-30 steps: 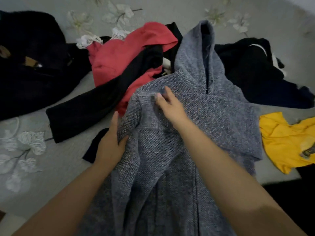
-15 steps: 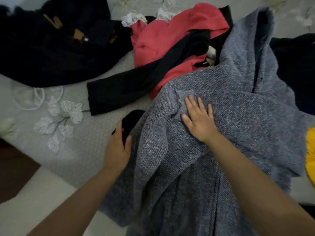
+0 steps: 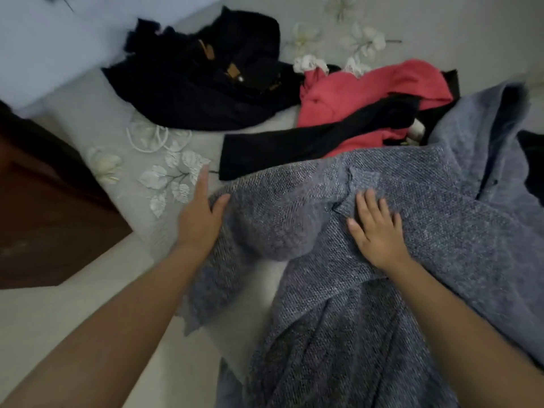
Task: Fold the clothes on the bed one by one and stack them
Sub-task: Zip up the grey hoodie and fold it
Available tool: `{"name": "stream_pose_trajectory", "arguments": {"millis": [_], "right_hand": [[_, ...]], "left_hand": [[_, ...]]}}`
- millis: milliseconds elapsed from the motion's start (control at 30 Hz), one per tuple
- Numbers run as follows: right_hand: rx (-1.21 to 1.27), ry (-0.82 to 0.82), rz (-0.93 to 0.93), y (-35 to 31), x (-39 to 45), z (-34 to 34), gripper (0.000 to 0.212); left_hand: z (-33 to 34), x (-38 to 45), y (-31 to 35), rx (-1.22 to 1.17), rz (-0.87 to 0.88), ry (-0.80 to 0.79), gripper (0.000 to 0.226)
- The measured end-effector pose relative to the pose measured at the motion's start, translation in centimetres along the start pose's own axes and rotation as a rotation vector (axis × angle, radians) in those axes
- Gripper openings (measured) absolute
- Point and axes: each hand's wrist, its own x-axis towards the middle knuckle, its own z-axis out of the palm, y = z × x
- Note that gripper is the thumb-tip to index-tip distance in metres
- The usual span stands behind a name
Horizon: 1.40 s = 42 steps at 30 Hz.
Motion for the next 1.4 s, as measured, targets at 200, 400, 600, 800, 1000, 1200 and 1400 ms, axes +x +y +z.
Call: {"name": "stream_pose_trajectory", "arguments": {"millis": [200, 400, 600, 800, 1000, 1200, 1400], "right_hand": [[-0.003, -0.017, 0.037, -2.6, -0.2, -0.3, 0.077], [0.016, -0.056, 0.179, -5.0, 0.2, 0.2, 0.059], [0.088, 0.036, 0.318, -7.9, 1.4, 1.7, 0.058], [0.110, 0.099, 0.396, -9.1, 2.0, 2.5, 0.058], [0.171, 0.156, 0.379, -8.8, 1.7, 2.7, 0.070], [0.243, 0.194, 0.296, -7.9, 1.0, 2.7, 0.080], [0.410, 0.309, 0.101, -2.6, -3.0, 1.1, 0.083]], "left_hand": [[-4.3, 7.4, -1.0, 0.435, 0.196, 0.087, 0.070], [-0.8, 1.2, -7.9, 0.303, -0.545, -0.148, 0.071], [-0.6, 3.3, -10.7, 0.106, -0.578, -0.080, 0.082], [-0.5, 3.3, -13.4, 0.034, -0.464, 0.022, 0.082], [-1.8, 3.0, -14.4, 0.136, -0.260, 0.111, 0.066], [-2.1, 3.7, -8.5, 0.047, -0.058, 0.034, 0.062], [2.6, 1.7, 3.7, -0.134, 0.259, -0.066, 0.062]]}}
